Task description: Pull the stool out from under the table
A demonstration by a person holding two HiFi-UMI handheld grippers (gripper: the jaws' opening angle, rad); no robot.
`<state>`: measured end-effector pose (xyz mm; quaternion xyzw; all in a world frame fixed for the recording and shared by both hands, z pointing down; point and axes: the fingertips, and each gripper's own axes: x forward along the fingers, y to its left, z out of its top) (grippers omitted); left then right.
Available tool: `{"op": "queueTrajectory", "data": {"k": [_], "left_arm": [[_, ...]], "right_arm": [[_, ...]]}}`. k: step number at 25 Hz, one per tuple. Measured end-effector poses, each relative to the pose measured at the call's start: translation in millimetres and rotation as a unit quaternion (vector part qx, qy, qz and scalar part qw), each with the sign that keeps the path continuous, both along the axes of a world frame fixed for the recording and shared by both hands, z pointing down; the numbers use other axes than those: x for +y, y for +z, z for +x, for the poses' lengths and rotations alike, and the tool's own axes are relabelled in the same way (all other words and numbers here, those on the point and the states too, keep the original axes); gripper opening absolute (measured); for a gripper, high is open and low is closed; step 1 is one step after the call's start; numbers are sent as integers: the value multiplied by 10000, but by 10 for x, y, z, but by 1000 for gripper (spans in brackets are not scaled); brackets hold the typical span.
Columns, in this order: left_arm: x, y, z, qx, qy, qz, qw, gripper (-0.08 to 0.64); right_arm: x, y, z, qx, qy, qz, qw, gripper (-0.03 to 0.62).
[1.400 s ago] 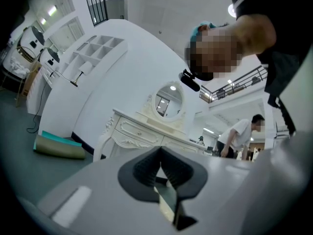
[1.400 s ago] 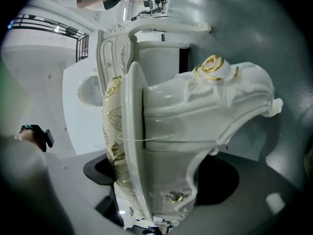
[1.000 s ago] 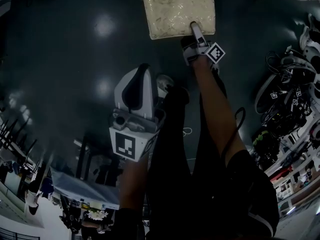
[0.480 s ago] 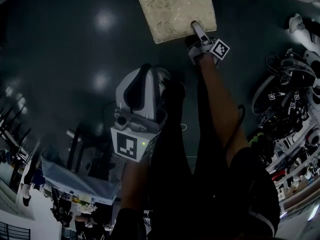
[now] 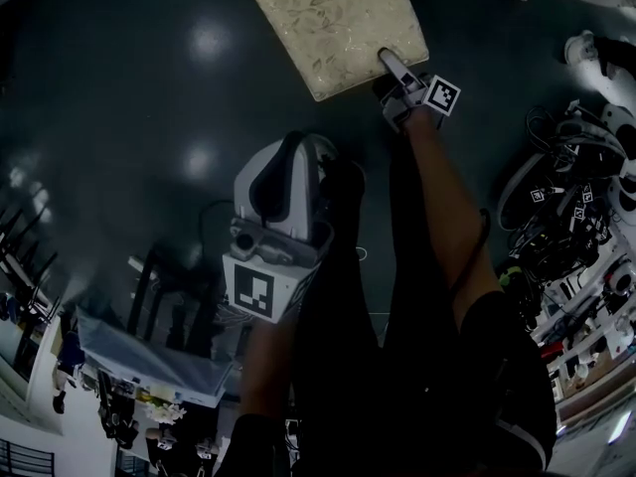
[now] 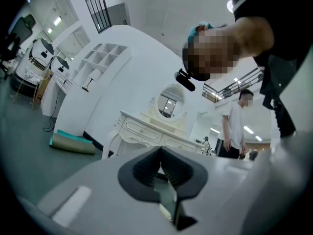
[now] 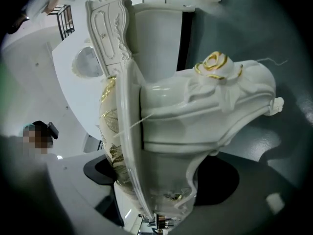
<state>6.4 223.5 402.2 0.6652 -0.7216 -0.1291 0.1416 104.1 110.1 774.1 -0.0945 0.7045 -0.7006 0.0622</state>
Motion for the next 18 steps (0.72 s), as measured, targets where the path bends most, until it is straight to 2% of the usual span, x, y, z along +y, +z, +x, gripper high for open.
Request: {"op": "queueTrajectory", "data": {"k": [8, 18], "left_arm": [[35, 9, 22, 54, 1, 11, 10000, 9], [-22, 74, -13, 87, -94, -69, 9999, 9]], "right_arm": [[125, -11, 43, -10, -755, -47, 9971, 459], [86, -29, 101, -35, -1730, -70, 9849, 460]]}}
